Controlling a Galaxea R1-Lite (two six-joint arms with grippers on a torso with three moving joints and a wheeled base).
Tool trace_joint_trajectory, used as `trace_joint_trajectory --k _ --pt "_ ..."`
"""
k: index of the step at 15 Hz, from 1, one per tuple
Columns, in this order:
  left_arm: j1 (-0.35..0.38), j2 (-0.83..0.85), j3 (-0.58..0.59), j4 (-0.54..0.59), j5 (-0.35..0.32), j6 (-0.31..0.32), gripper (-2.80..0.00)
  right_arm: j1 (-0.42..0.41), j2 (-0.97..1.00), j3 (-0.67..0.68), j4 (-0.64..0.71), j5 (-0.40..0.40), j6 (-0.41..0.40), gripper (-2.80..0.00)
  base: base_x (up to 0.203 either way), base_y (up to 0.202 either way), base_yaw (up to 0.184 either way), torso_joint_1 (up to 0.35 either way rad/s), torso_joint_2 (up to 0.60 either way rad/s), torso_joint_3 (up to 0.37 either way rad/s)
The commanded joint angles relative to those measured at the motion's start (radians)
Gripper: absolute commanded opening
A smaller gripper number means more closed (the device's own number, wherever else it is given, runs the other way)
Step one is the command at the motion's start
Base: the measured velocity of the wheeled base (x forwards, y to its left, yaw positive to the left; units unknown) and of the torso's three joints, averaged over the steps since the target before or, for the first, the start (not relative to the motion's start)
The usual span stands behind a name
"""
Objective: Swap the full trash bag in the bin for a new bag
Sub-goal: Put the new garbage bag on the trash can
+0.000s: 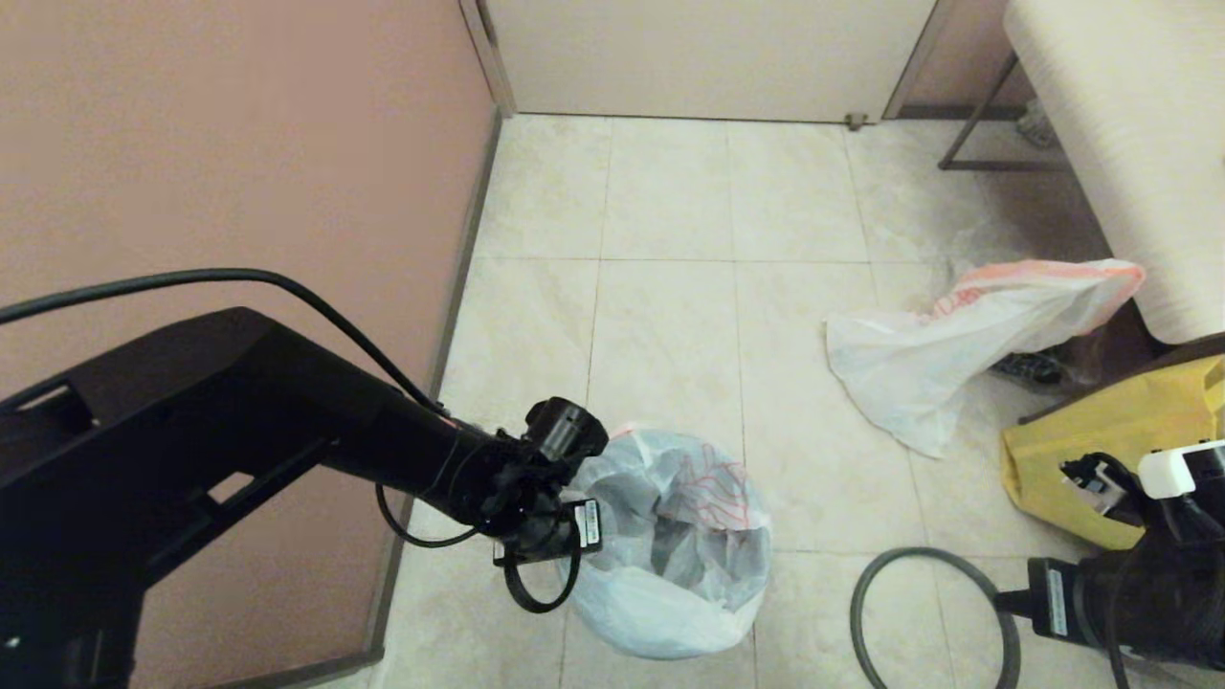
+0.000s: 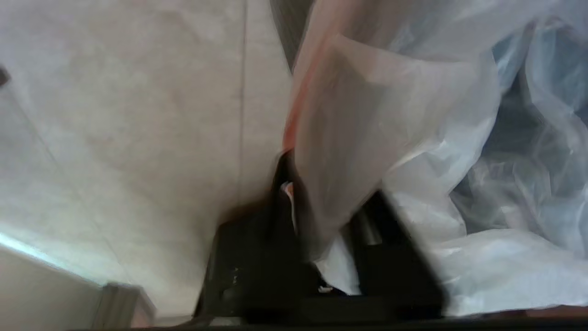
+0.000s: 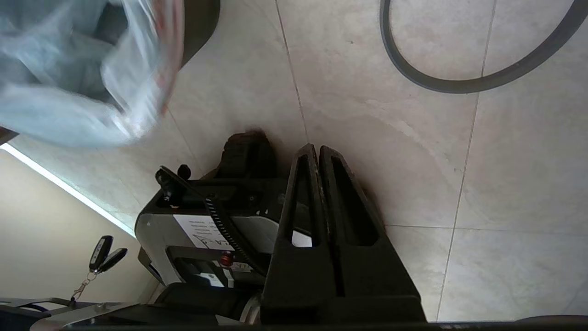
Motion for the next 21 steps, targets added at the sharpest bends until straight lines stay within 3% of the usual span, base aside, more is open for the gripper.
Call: trace_joint_trajectory --k 1,5,6,7,10,11,12,14,16,18,21 --pt "0.004 -0.003 0.062 -0.107 0.01 0.005 0.0 0.0 0.0 0.001 -0.001 0.002 0.002 -2.8 0.0 0.0 0.0 0.0 0.0 0.0" --pt "0.011 -0.058 0.113 -0.115 0.017 0.021 0.0 -0.006 -0.001 0.004 -0.001 0.003 0.002 -2.8 0.0 0.0 0.0 0.0 0.0 0.0" --pt "0.018 -0.076 0.15 -0.117 0.039 0.034 0.0 -0.005 -0.006 0.006 -0.001 0.003 0.001 -2.8 0.0 0.0 0.0 0.0 0.0 0.0" --pt "0.032 -0.085 0.183 -0.121 0.103 0.046 0.0 -0.002 -0.019 0.01 -0.001 0.007 0.002 -2.8 0.0 0.0 0.0 0.0 0.0 0.0" --pt "0.039 -0.186 0.236 -0.121 0.133 0.049 0.0 -0.003 -0.019 0.015 -0.002 0.026 0.002 -2.8 0.0 0.0 0.0 0.0 0.0 0.0" --pt "0.032 -0.232 0.241 -0.118 0.135 0.05 -0.78 -0.005 -0.007 0.017 -0.004 0.033 0.002 -2.8 0.0 0.0 0.0 0.0 0.0 0.0" --pt "0.008 -0.27 0.242 -0.115 0.137 0.053 -2.8 -0.005 0.007 0.021 -0.015 0.043 0.002 -2.8 0.0 0.0 0.0 0.0 0.0 0.0" --pt "-0.092 -0.292 0.183 -0.066 0.139 0.064 -2.8 -0.004 0.045 0.059 -0.127 0.052 0.002 -2.8 0.0 0.0 0.0 0.0 0.0 0.0" --pt "-0.154 -0.224 0.048 0.057 0.14 0.067 -2.8 -0.004 0.057 0.084 -0.181 0.05 0.002 -2.8 0.0 0.0 0.0 0.0 0.0 0.0" --pt "-0.194 -0.105 -0.102 0.176 0.141 0.068 -2.8 -0.004 0.02 0.097 -0.183 0.044 0.001 -2.8 0.0 0.0 0.0 0.0 0.0 0.0" --pt "-0.211 0.072 -0.29 0.269 0.141 0.071 -2.8 -0.01 -0.054 0.113 -0.182 0.031 0.0 -2.8 0.0 0.0 0.0 0.0 0.0 0.0"
